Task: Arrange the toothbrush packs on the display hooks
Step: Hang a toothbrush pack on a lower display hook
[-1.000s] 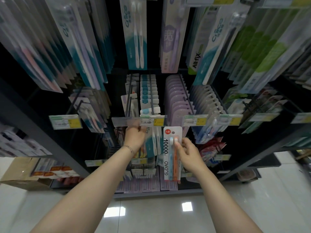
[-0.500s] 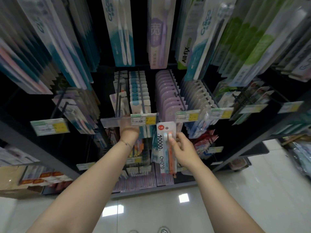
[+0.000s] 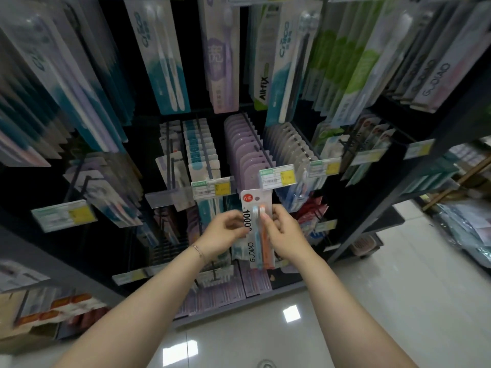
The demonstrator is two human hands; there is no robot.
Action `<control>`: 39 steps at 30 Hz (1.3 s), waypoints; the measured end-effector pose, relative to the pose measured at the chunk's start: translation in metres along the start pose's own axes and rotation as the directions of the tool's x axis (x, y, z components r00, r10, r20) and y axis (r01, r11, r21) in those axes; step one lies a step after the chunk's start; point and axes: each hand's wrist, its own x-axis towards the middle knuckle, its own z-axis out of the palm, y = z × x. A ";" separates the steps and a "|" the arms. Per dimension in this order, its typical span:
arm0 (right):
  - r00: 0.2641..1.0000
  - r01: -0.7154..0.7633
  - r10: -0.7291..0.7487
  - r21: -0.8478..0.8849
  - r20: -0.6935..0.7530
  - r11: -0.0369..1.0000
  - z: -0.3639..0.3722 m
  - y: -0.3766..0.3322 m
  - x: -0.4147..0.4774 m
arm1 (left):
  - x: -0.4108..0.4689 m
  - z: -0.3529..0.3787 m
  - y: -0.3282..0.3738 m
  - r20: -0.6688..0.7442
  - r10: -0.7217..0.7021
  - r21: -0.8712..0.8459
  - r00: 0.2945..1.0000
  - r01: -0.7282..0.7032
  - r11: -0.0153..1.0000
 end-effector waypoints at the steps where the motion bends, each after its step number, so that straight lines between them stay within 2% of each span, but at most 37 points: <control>1: 1.000 0.002 -0.002 0.005 -0.009 1.000 -0.003 0.001 -0.001 | 0.001 0.004 0.004 -0.006 0.025 -0.002 1.000 -0.025 1.000; 10: 0.999 0.028 -0.026 0.056 -0.046 0.998 -0.053 0.029 0.004 | 0.026 0.058 0.018 -0.070 0.084 0.021 0.994 -0.083 0.996; 18: 0.998 0.059 -0.060 0.073 0.021 0.996 -0.143 0.069 0.022 | 0.070 0.143 0.041 -0.091 0.056 -0.055 0.994 -0.061 0.997; 24: 0.998 0.030 -0.032 0.054 0.045 0.998 -0.208 0.099 0.041 | 0.108 0.202 0.064 -0.114 0.052 -0.035 0.992 -0.057 0.998; 34: 0.983 -0.029 0.023 -0.030 -0.183 0.999 -0.279 0.122 0.069 | 0.172 0.275 0.109 -0.176 0.078 0.090 0.981 -0.063 0.994; 39: 0.951 -0.027 0.033 0.024 -0.307 0.999 -0.301 0.126 0.085 | 0.201 0.297 0.128 -0.172 0.083 0.098 0.982 -0.067 0.993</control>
